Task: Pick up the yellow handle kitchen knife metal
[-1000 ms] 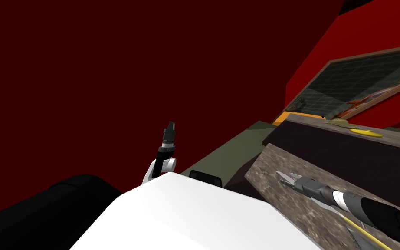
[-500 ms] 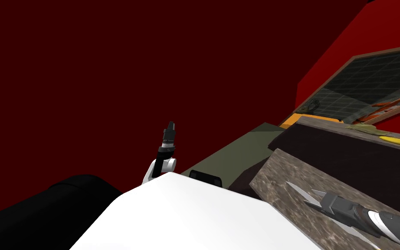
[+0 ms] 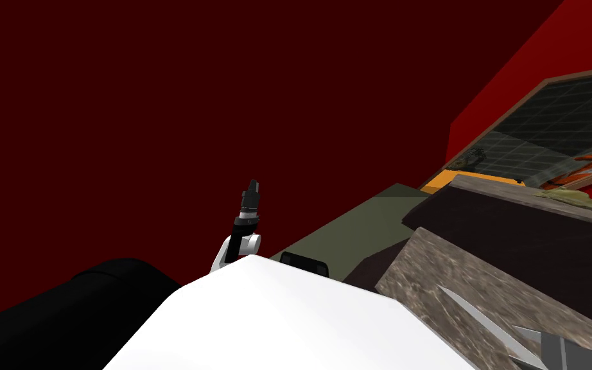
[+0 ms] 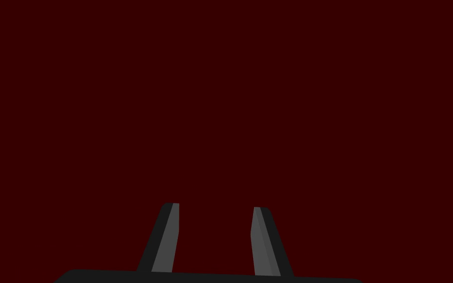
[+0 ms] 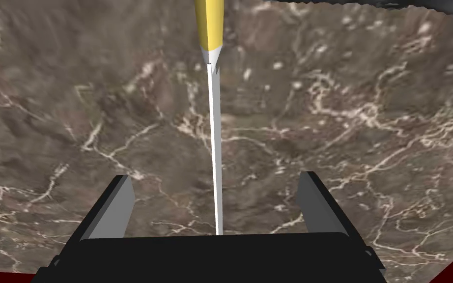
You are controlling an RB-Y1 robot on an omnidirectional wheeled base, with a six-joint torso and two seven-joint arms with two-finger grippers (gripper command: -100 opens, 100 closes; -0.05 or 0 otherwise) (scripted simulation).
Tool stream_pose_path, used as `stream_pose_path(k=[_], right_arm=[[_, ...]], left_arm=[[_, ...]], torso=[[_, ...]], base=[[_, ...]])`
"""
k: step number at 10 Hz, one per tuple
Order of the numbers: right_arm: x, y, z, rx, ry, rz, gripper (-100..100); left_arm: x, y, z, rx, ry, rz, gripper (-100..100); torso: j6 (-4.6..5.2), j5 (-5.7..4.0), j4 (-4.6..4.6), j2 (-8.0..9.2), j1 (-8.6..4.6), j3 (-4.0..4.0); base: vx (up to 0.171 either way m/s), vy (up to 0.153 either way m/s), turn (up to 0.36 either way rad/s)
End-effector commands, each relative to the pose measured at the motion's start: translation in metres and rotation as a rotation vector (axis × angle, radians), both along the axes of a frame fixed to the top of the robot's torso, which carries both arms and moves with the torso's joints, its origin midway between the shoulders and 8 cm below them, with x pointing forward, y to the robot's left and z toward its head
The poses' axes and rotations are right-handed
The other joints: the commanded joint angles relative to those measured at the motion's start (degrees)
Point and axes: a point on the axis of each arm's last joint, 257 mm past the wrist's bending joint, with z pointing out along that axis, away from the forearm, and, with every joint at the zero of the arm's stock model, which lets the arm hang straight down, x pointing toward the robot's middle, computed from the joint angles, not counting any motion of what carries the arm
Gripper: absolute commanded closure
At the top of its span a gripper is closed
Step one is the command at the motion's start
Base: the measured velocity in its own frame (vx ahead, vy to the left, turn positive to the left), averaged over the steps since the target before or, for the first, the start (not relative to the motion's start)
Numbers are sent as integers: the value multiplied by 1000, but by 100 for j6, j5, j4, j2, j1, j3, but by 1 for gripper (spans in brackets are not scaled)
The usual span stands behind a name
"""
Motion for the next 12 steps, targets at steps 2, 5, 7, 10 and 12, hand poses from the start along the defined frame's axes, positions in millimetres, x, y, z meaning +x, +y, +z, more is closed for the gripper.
stream_pose_path(k=[2,5,7,10,12], right_arm=[[-30,-9,4,-11,74,2,-100],[-58,-18,5,-17,141,0,-100],[-68,-16,-5,-16,145,-8,-100],[-74,-16,-14,-15,145,-15,-100],[-75,-16,-15,-15,146,-15,100]], left_arm=[[0,0,0,0,0,0,0],[0,0,0,0,0,0,0],[0,0,0,0,0,0,0],[0,0,0,0,0,0,0],[0,0,0,0,0,0,0]], torso=[[0,-1,0,0,-1,0],[1,-2,3,14,-11,8],[0,-1,6,28,-2,16],[0,-3,6,25,-6,14],[1,0,7,30,0,17]], base=[[71,-2,2],[37,-23,22],[6,-4,40],[17,-11,46],[0,1,-7]])
